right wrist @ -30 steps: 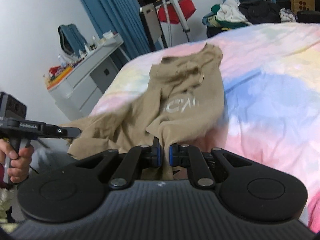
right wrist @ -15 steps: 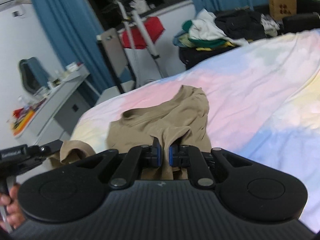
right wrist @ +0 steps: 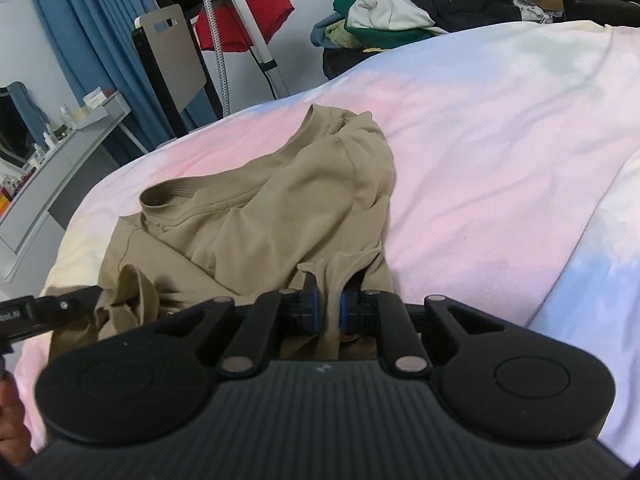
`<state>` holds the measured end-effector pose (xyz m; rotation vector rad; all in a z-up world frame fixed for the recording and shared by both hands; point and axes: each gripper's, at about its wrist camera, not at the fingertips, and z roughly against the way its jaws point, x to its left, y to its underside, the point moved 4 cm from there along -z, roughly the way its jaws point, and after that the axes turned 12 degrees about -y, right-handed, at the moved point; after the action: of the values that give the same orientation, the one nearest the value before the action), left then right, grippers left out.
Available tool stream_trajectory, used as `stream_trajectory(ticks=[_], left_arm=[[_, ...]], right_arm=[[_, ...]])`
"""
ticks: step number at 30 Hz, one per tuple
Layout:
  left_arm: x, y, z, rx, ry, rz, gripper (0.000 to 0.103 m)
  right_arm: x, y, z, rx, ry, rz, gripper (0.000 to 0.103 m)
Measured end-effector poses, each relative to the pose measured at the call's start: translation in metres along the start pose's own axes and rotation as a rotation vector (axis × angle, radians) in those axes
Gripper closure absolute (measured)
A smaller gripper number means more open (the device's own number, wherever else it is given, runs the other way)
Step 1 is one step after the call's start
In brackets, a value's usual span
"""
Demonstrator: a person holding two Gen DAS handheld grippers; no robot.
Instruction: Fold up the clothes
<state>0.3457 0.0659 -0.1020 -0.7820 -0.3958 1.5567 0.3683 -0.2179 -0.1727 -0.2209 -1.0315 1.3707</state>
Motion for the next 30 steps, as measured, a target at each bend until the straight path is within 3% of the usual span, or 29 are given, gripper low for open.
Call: stream_trajectory(ticks=[2, 3, 4, 6, 11, 15, 17, 20, 25, 27, 30], left_arm=[[-0.003, 0.001, 0.006, -0.010, -0.014, -0.012, 0.034], [-0.005, 0.001, 0.010, -0.019, -0.024, -0.015, 0.020], [-0.007, 0.003, 0.018, -0.034, -0.038, -0.018, 0.017], [-0.010, 0.007, 0.035, -0.060, -0.053, -0.028, 0.013], [-0.011, 0.032, 0.081, -0.036, -0.040, 0.019, 0.006], [-0.007, 0.061, 0.108, 0.056, 0.048, 0.137, 0.005], [-0.003, 0.079, 0.113, 0.144, 0.153, 0.228, 0.005], [0.004, 0.109, 0.112, 0.279, 0.281, 0.374, 0.005], [0.022, 0.153, 0.074, 0.522, 0.353, 0.588, 0.008], [0.033, 0.160, 0.058, 0.539, 0.367, 0.686, 0.010], [0.043, 0.158, 0.047, 0.485, 0.410, 0.801, 0.010]], right_arm=[[0.003, 0.000, 0.008, -0.007, -0.016, 0.008, 0.072], [0.005, 0.000, 0.013, -0.014, -0.023, 0.010, 0.058], [0.007, -0.001, 0.017, -0.020, -0.031, 0.011, 0.044], [0.011, 0.000, 0.032, -0.043, -0.039, 0.010, 0.036], [0.018, 0.008, 0.082, -0.093, -0.051, -0.044, 0.035], [0.020, 0.027, 0.114, -0.086, -0.076, -0.151, 0.035], [0.021, 0.040, 0.124, -0.065, -0.077, -0.198, 0.035], [0.027, 0.053, 0.131, -0.041, -0.017, -0.153, 0.034], [0.019, 0.075, 0.140, -0.052, -0.115, -0.308, 0.033], [0.012, 0.087, 0.136, -0.028, -0.164, -0.404, 0.033], [-0.003, 0.108, 0.126, 0.011, -0.263, -0.618, 0.033]])
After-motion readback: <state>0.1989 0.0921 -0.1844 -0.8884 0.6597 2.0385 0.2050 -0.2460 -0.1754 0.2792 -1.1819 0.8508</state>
